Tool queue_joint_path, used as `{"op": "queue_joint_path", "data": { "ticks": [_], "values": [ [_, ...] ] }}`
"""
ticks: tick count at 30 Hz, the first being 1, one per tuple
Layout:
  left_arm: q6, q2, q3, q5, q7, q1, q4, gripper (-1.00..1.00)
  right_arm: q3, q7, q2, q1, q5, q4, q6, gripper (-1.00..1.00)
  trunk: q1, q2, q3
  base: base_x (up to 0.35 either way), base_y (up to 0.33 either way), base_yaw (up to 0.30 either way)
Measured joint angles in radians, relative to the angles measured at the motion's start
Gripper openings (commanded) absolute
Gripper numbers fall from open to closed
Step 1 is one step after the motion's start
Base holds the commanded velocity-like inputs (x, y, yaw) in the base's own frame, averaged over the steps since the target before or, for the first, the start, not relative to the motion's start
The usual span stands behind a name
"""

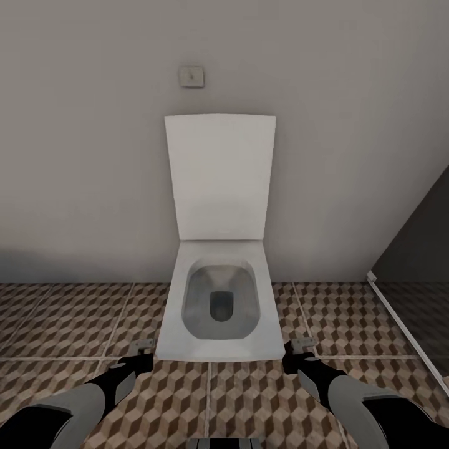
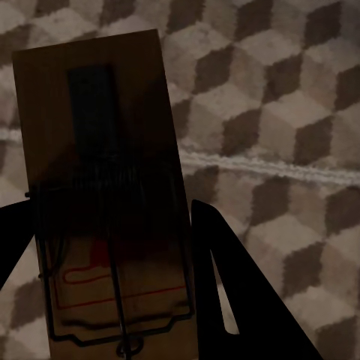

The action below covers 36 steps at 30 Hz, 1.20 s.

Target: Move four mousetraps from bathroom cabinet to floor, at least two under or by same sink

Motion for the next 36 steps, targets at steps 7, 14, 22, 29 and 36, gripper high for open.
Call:
{"op": "queue_joint_path", "data": {
  "ticks": [7, 14, 22, 29, 36],
  "values": [
    [-0.002, 0.001, 0.000, 0.000, 0.002, 0.000, -0.001, -1.00, 0.000, 0.000, -0.001, 0.000, 0.000, 0.000, 0.000, -1.00, 0.000, 0.000, 0.000, 0.000, 0.000, 0.000],
    [-0.003, 0.001, 0.000, -0.001, 0.002, 0.000, -0.001, -1.00, 0.000, 0.000, -0.001, 0.000, 0.000, 0.000, 0.001, -1.00, 0.003, -0.001, -0.023, 0.000, 0.000, 0.000],
    [-0.004, 0.002, 0.000, -0.002, 0.003, 0.000, -0.002, -1.00, 0.000, 0.000, 0.001, 0.000, 0.001, 0.000, 0.004, -1.00, 0.003, -0.002, -0.027, 0.000, 0.000, 0.000],
    [-0.002, 0.003, 0.000, -0.003, 0.003, 0.000, -0.003, -1.00, 0.001, 0.000, 0.005, 0.000, 0.003, 0.000, 0.004, -1.00, 0.006, -0.003, -0.054, 0.000, 0.000, 0.000],
    [-0.006, 0.003, 0.000, -0.003, 0.003, 0.000, -0.005, -1.00, 0.001, 0.000, 0.007, 0.000, 0.004, 0.000, 0.004, -1.00, 0.008, -0.004, -0.066, 0.000, 0.000, 0.000]
  ]
}}
